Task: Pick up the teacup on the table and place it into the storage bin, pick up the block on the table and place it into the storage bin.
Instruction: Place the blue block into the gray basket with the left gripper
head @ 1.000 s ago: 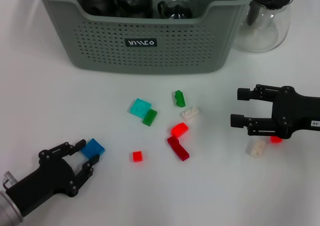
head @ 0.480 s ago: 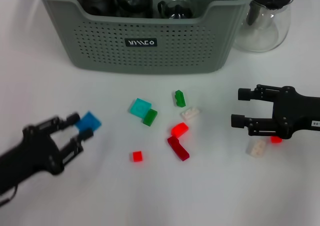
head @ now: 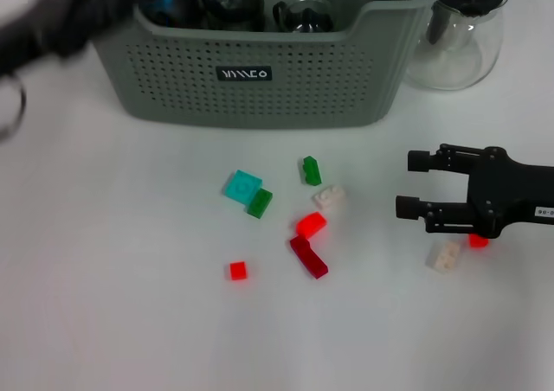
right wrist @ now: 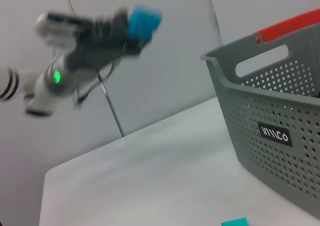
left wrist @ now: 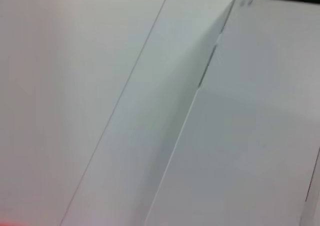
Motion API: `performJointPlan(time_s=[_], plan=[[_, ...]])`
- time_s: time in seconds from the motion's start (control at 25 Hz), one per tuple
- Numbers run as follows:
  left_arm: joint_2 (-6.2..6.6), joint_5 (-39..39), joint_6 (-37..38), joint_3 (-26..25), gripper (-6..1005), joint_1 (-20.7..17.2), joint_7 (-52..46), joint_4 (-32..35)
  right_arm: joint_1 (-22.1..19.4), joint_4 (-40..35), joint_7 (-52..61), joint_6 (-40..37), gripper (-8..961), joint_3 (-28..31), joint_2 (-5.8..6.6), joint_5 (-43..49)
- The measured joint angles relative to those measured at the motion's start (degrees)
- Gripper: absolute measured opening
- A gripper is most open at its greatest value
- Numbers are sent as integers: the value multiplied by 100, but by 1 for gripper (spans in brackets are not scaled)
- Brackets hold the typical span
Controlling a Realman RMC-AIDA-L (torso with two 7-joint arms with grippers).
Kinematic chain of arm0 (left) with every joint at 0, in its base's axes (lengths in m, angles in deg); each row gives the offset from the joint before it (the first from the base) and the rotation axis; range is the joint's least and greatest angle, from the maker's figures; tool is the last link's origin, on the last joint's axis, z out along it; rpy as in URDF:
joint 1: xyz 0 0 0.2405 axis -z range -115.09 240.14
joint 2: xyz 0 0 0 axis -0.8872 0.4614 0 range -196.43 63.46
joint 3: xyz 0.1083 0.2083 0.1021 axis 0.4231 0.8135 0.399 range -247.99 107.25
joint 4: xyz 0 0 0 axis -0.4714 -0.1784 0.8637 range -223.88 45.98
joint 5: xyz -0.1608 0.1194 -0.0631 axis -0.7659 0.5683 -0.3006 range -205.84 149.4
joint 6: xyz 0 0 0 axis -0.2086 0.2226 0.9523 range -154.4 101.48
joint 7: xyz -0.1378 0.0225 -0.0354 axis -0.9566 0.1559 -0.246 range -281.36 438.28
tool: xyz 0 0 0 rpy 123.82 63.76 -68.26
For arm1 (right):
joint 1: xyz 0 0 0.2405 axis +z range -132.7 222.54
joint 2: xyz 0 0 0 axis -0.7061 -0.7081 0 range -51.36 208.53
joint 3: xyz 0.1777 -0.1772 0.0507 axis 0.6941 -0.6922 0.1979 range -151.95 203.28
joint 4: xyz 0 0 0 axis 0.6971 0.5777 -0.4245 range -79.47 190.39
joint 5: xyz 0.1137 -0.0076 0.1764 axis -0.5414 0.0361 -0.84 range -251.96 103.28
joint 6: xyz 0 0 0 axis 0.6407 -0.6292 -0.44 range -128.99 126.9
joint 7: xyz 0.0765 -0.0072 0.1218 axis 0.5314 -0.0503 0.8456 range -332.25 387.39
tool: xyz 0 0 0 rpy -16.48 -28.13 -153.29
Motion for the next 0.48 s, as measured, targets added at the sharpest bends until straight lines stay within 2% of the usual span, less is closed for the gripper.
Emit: performJointPlan(time_s=[0.16, 0.28, 0.36, 0.4, 0.44, 0.48], plan=[[193, -175, -390, 87, 422, 943, -1109, 822, 11, -1, -2, 7, 833, -5, -1, 0], [334, -167, -1058, 720, 426, 1448, -1913, 1438, 12, -1, -2, 3, 834, -5, -8, 0], [449, -129, -2030, 1838, 429, 1684, -2647, 1783, 10, -1, -2, 4, 833, -1, -13, 0], [499, -116, -2603, 2602, 430, 1752, -3025, 1889, 11, 0, -2, 3, 833, -2, -17, 0], [536, -100, -2956, 3077, 431, 1773, -3243, 1922, 9, 0, -2, 4, 832, -1, -19, 0], [584, -45, -3527, 3838, 433, 1809, -3608, 1972, 10, 0, -3, 5, 832, 0, -21, 0]])
